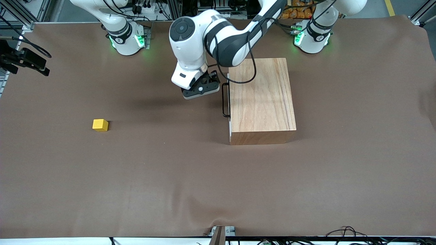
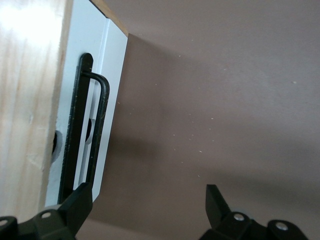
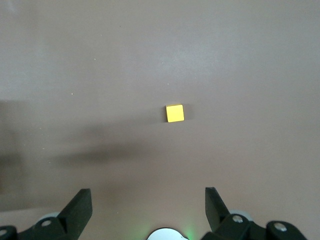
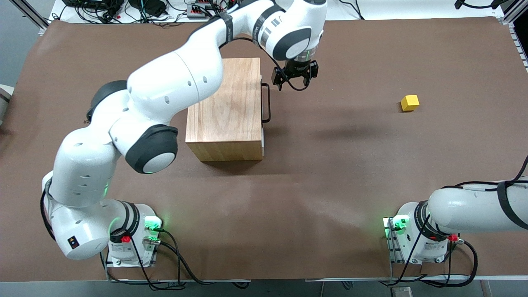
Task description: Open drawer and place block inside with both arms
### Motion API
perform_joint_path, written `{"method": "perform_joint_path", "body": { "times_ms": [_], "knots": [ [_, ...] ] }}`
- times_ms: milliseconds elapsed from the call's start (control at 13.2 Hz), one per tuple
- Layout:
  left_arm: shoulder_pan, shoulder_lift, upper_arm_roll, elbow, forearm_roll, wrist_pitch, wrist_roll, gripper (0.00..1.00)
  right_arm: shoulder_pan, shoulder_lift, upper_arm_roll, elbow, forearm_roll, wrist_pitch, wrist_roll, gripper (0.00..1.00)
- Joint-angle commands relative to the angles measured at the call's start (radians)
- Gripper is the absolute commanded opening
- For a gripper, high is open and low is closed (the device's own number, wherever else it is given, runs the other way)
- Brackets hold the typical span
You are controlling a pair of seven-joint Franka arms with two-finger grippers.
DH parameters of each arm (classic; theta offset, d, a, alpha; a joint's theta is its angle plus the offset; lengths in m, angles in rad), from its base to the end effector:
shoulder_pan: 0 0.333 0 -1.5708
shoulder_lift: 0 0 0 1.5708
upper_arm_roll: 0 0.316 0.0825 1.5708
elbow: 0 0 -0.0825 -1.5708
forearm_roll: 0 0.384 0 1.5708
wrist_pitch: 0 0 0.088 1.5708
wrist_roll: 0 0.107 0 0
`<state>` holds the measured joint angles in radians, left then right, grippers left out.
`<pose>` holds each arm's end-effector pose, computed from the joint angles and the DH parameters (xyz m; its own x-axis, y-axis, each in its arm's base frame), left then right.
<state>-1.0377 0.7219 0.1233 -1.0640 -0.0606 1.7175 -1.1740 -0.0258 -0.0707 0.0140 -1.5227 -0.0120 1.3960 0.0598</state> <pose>0.4264 -0.6095 0.4038 0.9707 0.2402 -0.0043 0.2394 -0.9686 -0.0675 0.5133 -0.0072 0.6697 0.9958 -0.0737 -0.0551 -0.0729 -0.9972 0.0162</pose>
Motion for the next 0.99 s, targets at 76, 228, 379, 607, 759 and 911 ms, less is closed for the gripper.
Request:
{"method": "perform_joint_path", "body": {
  "times_ms": [76,228,379,607,759,911],
  "knots": [
    [-0.061,0.053,0.045,0.033,0.102,-0.048,0.034,1.00,0.000,-0.001,0.000,0.004,-0.009,-0.003,-0.009,1.00],
    [-0.073,0.073,0.047,0.033,0.119,-0.094,0.082,1.00,0.003,-0.001,0.000,0.004,-0.009,-0.003,-0.009,1.00],
    [-0.079,0.088,0.045,0.033,0.136,-0.113,0.091,1.00,0.003,0.000,0.000,0.004,-0.008,-0.002,-0.009,1.00],
    [-0.088,0.111,0.044,0.026,0.160,-0.137,0.120,1.00,0.003,-0.001,0.000,0.004,-0.008,-0.002,-0.009,1.00],
    [-0.088,0.128,0.048,0.025,0.163,-0.138,0.134,1.00,0.003,0.000,0.000,0.004,-0.008,-0.002,-0.009,1.00],
    [-0.084,0.134,0.050,0.025,0.183,-0.136,0.157,1.00,0.001,0.000,0.000,0.004,-0.008,-0.003,-0.009,1.00]
  ]
}}
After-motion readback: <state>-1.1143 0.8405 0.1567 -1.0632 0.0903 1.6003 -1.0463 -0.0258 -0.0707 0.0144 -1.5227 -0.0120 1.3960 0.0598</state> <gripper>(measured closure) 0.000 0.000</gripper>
